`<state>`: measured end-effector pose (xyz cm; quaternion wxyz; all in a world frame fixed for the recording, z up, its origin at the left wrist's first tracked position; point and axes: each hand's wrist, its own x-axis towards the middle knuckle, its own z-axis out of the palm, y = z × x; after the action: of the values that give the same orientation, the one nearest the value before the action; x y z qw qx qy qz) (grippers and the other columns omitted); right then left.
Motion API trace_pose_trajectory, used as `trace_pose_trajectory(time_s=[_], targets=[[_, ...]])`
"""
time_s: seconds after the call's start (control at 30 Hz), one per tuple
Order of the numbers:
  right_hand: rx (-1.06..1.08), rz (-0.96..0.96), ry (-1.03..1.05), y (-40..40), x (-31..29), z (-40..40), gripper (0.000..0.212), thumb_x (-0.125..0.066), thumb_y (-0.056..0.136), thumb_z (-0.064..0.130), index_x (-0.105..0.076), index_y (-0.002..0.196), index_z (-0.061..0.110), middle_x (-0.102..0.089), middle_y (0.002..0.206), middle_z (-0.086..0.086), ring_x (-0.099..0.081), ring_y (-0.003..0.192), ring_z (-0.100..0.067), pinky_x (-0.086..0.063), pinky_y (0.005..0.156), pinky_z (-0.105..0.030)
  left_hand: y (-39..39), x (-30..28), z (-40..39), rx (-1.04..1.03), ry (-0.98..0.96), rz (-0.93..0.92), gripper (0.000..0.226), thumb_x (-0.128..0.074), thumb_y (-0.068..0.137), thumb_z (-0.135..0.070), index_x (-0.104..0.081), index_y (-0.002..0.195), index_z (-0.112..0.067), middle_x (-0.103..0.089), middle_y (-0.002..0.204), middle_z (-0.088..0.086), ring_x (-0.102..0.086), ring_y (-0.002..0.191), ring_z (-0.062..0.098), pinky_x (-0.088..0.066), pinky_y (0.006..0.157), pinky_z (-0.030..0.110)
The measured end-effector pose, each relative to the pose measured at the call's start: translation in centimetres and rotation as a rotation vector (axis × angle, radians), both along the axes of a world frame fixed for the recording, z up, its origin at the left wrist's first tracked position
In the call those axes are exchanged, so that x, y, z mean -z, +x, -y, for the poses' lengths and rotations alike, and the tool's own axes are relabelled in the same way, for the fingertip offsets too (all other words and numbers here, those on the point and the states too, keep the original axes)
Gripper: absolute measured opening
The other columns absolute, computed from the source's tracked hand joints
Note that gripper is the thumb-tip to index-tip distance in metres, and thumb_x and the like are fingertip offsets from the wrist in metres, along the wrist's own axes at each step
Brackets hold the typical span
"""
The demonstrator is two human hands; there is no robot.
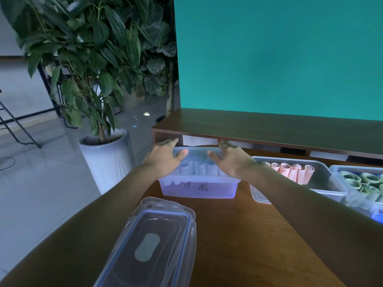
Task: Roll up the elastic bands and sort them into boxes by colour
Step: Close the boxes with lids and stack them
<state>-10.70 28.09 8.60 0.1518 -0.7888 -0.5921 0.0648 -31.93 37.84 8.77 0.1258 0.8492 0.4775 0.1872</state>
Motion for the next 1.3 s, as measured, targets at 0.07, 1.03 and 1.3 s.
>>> trace_pose_trajectory(time_s=[0.07,1.03,1.3], targets=[[-0.043,0.020,-0.039,0.0,0.5,0.0,0.091,-0.019,0.095,0.077,-0.019,0.159,0.013,-0.018,0.168,-0.006,-0.015,0.155,-0.027,-0.022,0.124,-0.048,0.2,0.1,0.2,0.045,-0.073,-0.068,0.078,-0.033,0.098,-0.068,-0.021,0.160,-0.022,-0.015,0.167,0.000,-0.011,0.154,0.019,-0.012,0.124,0.041],[-0.251,-0.034,0.121,-7.9,-2.3,10.0,0.048,-0.045,0.103,0.052,-0.057,0.138,0.023,-0.064,0.134,-0.002,-0.064,0.114,-0.024,-0.053,0.095,-0.038,-8.9,-0.6,12.8,0.187,0.056,0.017,0.033,-0.050,0.095,-0.055,-0.067,0.116,-0.036,-0.071,0.088,-0.009,-0.064,0.083,0.015,-0.053,0.082,0.034],[-0.404,-0.239,0.118,-11.2,1.8,17.8,0.022,-0.059,0.101,0.027,-0.072,0.119,0.025,-0.071,0.115,0.006,-0.065,0.102,-0.008,-0.053,0.095,-0.029,-15.3,0.7,24.7,0.213,-0.098,0.099,0.037,-0.075,0.085,-0.045,-0.074,0.115,-0.023,-0.067,0.104,-0.024,-0.059,0.093,-0.012,-0.042,0.074,0.003]])
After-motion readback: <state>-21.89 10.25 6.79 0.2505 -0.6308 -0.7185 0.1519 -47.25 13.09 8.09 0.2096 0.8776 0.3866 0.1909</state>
